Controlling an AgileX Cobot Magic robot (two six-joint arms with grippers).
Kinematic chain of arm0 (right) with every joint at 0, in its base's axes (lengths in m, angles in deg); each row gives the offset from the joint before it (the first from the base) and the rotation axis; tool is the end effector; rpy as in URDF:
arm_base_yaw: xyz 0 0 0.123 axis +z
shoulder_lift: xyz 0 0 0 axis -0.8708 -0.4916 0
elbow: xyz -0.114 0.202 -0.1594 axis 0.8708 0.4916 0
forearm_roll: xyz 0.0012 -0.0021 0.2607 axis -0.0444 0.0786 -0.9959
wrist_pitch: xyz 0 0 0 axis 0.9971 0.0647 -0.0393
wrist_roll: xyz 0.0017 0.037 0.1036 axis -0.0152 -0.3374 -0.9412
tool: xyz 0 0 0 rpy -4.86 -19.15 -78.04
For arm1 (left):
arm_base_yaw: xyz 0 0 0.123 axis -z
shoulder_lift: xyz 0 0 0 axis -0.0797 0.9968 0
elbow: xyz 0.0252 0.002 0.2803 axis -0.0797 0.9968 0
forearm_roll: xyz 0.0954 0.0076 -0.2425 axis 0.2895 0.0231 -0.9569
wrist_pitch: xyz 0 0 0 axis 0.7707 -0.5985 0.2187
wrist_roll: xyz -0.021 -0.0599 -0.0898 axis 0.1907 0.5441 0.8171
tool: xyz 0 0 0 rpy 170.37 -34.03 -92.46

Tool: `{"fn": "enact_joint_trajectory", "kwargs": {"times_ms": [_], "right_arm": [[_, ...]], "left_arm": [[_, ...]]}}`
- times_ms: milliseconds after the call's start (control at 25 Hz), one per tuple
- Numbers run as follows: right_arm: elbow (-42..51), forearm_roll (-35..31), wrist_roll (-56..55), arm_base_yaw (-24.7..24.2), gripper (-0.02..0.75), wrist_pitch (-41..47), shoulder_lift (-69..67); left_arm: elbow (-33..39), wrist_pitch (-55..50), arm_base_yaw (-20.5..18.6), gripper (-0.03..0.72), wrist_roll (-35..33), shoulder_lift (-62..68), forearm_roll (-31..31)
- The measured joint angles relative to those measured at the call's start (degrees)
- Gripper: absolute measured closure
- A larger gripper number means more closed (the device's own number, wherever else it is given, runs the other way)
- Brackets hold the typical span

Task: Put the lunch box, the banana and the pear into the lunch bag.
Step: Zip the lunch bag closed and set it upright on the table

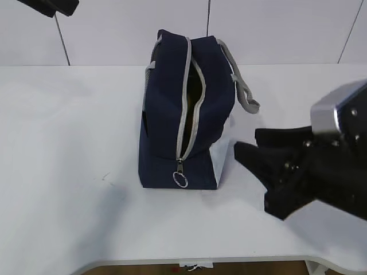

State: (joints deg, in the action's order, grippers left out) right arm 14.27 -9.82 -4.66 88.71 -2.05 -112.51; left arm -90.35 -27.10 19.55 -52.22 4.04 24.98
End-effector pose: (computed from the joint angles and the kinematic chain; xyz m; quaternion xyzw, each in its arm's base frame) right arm 0.2172 0.1315 0.2091 -0.2482 0.7613 0.1793 0.5716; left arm 0.3259 -0.1310 0.3958 0.2424 0.9096 -0.2041 0.2688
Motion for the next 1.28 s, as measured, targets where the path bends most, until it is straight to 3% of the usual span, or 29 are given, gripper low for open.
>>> {"fn": "enact_joint_trajectory", "kwargs": {"times_ms": [440,840,1280], "right_arm": [[5.34,10.04,-4.84,0.00,0.391,-15.03,-11.23],[5.20,11.16,-4.95,0.00,0.391,-30.93,-28.03],[3.20,7.73,-5.05,0.00,0.391,-37.90,-36.05]], "left_arm": [[0.00,-0.08,0.00,0.361,0.00,0.00,0.12],[0.00,-0.08,0.00,0.363,0.00,0.00,0.20],[0.00,-0.08,0.00,0.363,0.00,0.00,0.20]]}}
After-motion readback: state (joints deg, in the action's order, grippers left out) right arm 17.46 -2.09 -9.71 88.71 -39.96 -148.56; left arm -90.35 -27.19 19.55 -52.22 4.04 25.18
